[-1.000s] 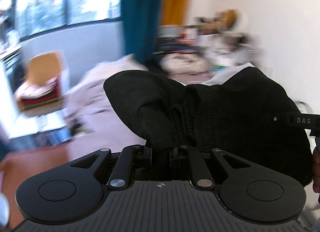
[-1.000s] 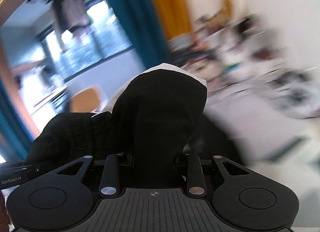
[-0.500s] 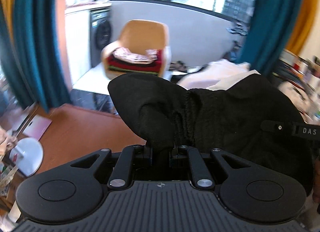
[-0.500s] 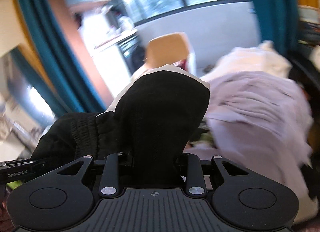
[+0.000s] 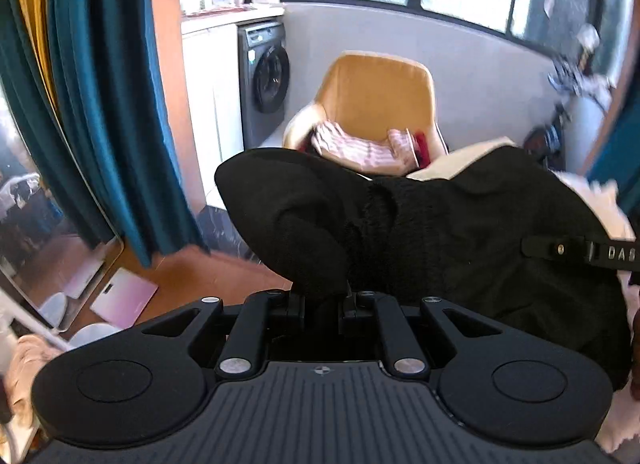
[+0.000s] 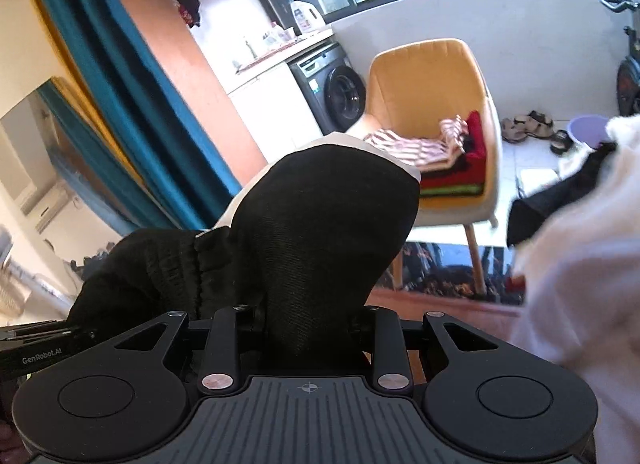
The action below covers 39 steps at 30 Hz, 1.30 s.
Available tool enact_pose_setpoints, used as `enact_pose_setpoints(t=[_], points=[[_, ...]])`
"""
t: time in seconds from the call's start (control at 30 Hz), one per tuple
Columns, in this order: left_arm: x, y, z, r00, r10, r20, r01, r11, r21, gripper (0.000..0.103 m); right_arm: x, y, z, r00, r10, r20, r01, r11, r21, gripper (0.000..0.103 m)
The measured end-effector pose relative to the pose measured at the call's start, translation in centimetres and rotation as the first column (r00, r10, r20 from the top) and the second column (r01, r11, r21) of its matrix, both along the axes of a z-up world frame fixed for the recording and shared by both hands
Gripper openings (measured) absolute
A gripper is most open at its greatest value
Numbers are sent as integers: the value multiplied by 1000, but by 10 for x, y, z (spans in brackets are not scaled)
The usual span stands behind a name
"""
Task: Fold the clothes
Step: 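Carry the folded garment with both tools to the yellow chair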
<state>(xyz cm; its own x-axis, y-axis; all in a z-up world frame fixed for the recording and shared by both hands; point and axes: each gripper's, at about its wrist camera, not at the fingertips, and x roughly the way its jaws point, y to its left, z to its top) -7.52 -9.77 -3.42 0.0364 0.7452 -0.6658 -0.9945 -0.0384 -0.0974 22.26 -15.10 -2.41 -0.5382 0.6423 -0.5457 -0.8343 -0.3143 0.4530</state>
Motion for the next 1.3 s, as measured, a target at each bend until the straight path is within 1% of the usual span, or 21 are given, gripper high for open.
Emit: enact_pose_setpoints(t=[0.03,0.1,0.17,0.3,0.4,0.5,0.6,0.7,0.8,0.9,1.0,1.13,1.2,1.3], points=[[-7,18,-1,999,13,35,-13,1000,-2,13,-4,17,3,1000,-3,2,3,1000,6,25],[-18,57,-7,995,23,98,-22,1000,-6,13,-11,51,9,1000,-9,6,9,1000,17,25],[-24,94,-17,992,-1,124,3,1000,-8,13,-11,85,6,999,-29,26,28,999,31,25],[-23,164,-38,982,-93,164,98,995,-24,13,-8,150,-9,991,-101,91,99,995,26,25],[-32,224,-55,966,-167,197,176,984,-28,13,-13,203,-18,980,-160,121,160,987,13,25],[-47,287,-66,947,-223,233,236,971,-31,13,-29,257,-25,964,-223,146,226,974,0,25],[-60,346,-74,931,-256,261,280,958,-61,13,-48,323,-36,947,-281,157,288,957,-29,25],[-69,405,-82,923,-291,253,319,945,-77,13,-68,386,-48,929,-327,170,339,940,-43,25],[-76,453,-92,919,-281,276,322,939,-116,13,-83,434,-63,913,-369,174,386,920,-70,25],[-79,497,-105,916,-281,287,332,932,-146,13,-90,472,-76,905,-383,184,404,910,-91,25],[-74,530,-119,916,-287,279,342,924,-170,13,-90,513,-93,905,-383,186,408,905,-124,25],[-62,590,-134,926,-273,261,327,926,-191,13,-83,570,-118,911,-376,170,403,899,-172,25],[-50,619,-138,935,-269,232,315,930,-189,13,-76,603,-133,917,-369,154,395,897,-197,25],[-33,664,-146,952,-233,200,273,939,-208,13,-60,663,-156,928,-352,120,371,895,-246,25]])
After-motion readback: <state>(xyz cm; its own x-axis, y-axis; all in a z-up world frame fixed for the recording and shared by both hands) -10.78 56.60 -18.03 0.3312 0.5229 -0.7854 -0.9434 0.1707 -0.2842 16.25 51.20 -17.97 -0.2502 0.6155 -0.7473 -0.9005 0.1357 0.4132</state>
